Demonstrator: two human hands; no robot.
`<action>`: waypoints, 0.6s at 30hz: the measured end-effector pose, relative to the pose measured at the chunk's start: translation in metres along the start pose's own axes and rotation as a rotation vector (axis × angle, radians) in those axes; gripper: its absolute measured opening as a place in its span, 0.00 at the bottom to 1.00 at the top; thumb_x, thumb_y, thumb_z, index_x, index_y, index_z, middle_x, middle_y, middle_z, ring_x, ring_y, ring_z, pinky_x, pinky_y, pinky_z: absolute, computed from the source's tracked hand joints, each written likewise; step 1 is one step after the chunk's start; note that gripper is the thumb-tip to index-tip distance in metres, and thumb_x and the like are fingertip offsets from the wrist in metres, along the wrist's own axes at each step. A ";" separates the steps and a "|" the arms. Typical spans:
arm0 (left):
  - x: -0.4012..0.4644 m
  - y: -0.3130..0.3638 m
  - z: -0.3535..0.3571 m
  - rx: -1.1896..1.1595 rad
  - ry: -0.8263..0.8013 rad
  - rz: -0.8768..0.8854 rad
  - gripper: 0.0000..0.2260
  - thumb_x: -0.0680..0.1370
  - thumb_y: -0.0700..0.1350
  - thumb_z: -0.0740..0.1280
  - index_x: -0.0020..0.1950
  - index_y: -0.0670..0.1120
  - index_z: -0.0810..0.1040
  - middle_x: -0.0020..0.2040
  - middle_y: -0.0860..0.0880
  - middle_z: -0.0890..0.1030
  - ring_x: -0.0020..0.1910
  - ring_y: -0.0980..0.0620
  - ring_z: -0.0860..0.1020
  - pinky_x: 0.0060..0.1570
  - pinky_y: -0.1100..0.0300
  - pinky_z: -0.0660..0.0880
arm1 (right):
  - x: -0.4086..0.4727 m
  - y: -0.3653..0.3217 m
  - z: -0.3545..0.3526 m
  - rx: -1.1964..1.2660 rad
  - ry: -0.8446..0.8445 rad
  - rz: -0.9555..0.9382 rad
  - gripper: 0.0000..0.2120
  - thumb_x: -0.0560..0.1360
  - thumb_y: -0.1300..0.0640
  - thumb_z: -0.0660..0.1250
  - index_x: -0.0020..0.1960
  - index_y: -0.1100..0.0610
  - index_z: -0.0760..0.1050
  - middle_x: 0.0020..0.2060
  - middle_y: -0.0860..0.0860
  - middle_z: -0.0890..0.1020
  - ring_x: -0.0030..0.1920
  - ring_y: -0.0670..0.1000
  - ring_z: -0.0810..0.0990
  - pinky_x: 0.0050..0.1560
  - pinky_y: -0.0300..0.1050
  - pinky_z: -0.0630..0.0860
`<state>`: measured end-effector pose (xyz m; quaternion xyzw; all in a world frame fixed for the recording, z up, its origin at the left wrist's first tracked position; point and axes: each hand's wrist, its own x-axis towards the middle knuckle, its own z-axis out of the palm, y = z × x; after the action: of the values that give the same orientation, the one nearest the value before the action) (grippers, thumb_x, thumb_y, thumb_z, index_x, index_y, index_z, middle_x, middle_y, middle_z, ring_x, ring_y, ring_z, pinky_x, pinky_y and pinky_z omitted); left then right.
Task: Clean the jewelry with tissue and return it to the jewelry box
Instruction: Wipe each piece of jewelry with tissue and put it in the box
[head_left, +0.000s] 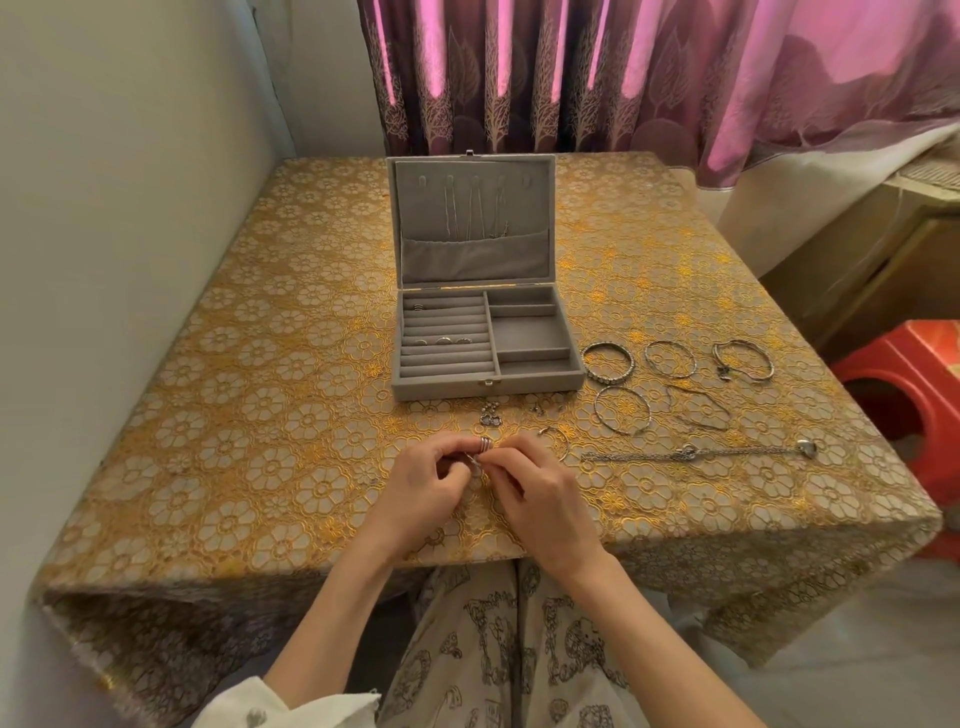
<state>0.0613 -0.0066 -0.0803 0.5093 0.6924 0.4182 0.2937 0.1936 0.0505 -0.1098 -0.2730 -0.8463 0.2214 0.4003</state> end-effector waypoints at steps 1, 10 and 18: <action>0.000 0.001 0.000 -0.025 0.004 -0.012 0.13 0.76 0.33 0.61 0.55 0.44 0.81 0.48 0.52 0.81 0.44 0.60 0.79 0.46 0.63 0.78 | 0.000 0.000 0.000 0.010 -0.004 0.011 0.10 0.76 0.57 0.61 0.48 0.62 0.79 0.42 0.52 0.78 0.40 0.44 0.75 0.40 0.34 0.75; 0.000 0.000 0.004 0.036 -0.013 0.025 0.16 0.75 0.31 0.59 0.56 0.44 0.80 0.48 0.57 0.78 0.43 0.63 0.76 0.43 0.71 0.71 | 0.001 0.002 0.000 0.067 0.010 0.070 0.08 0.75 0.59 0.62 0.49 0.61 0.78 0.43 0.53 0.78 0.42 0.46 0.76 0.44 0.35 0.75; -0.004 0.008 -0.002 -0.179 0.033 -0.073 0.09 0.77 0.39 0.64 0.50 0.52 0.80 0.47 0.55 0.82 0.45 0.59 0.80 0.45 0.66 0.77 | 0.002 0.003 -0.002 0.109 -0.036 0.137 0.03 0.73 0.63 0.67 0.46 0.59 0.79 0.41 0.50 0.78 0.41 0.43 0.76 0.43 0.33 0.73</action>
<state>0.0645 -0.0095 -0.0723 0.4487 0.6750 0.4757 0.3416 0.1953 0.0540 -0.1092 -0.3041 -0.8194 0.2988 0.3831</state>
